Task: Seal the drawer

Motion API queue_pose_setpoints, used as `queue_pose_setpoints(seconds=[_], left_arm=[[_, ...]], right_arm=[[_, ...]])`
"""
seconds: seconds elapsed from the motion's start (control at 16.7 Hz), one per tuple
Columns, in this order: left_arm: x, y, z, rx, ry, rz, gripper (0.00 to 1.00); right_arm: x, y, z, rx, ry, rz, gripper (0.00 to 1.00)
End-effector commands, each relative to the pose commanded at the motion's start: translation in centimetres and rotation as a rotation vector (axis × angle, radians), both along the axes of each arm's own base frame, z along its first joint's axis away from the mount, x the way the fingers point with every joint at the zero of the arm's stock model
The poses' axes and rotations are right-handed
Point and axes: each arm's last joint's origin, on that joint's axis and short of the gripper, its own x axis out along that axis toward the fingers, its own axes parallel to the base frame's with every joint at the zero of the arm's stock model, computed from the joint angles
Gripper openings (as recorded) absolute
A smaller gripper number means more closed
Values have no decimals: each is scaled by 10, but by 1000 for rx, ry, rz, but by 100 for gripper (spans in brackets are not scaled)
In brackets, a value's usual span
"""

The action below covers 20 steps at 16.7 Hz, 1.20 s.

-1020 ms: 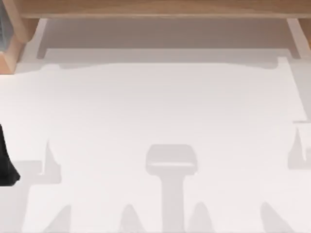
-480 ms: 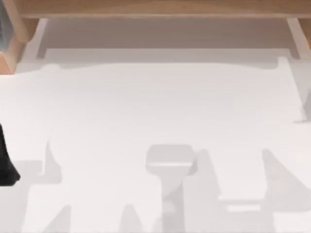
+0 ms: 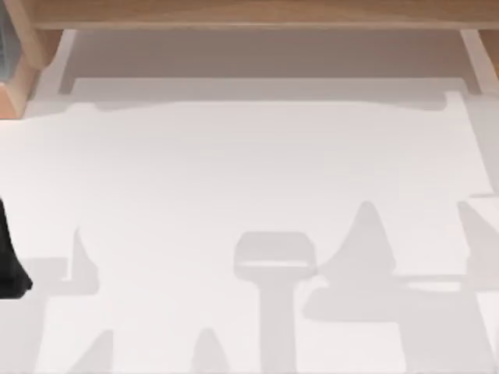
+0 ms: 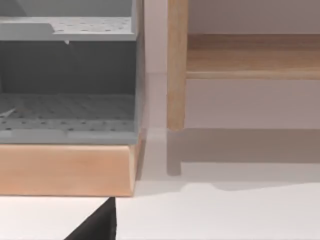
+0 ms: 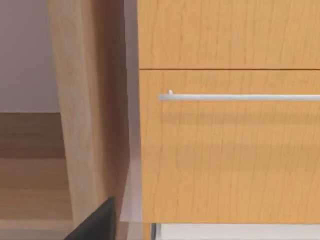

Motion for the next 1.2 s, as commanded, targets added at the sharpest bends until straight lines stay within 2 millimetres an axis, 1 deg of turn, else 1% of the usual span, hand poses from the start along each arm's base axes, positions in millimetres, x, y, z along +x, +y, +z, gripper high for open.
queue_pose_setpoints(seconds=[0.3, 0.48, 0.66, 0.84, 1.2], left_arm=[[0, 0, 0, 0, 0, 0, 100], [0, 0, 0, 0, 0, 0, 100], [0, 0, 0, 0, 0, 0, 100], [0, 0, 0, 0, 0, 0, 100], [0, 0, 0, 0, 0, 0, 100]], right_arm=[[-1, 0, -2, -8, 2, 0, 100], [-3, -8, -11, -88, 4, -17, 100], [-6, -20, -31, -226, 19, -38, 100], [-12, -34, -58, -404, 44, -48, 100], [-24, -53, -110, -845, 73, -32, 100]])
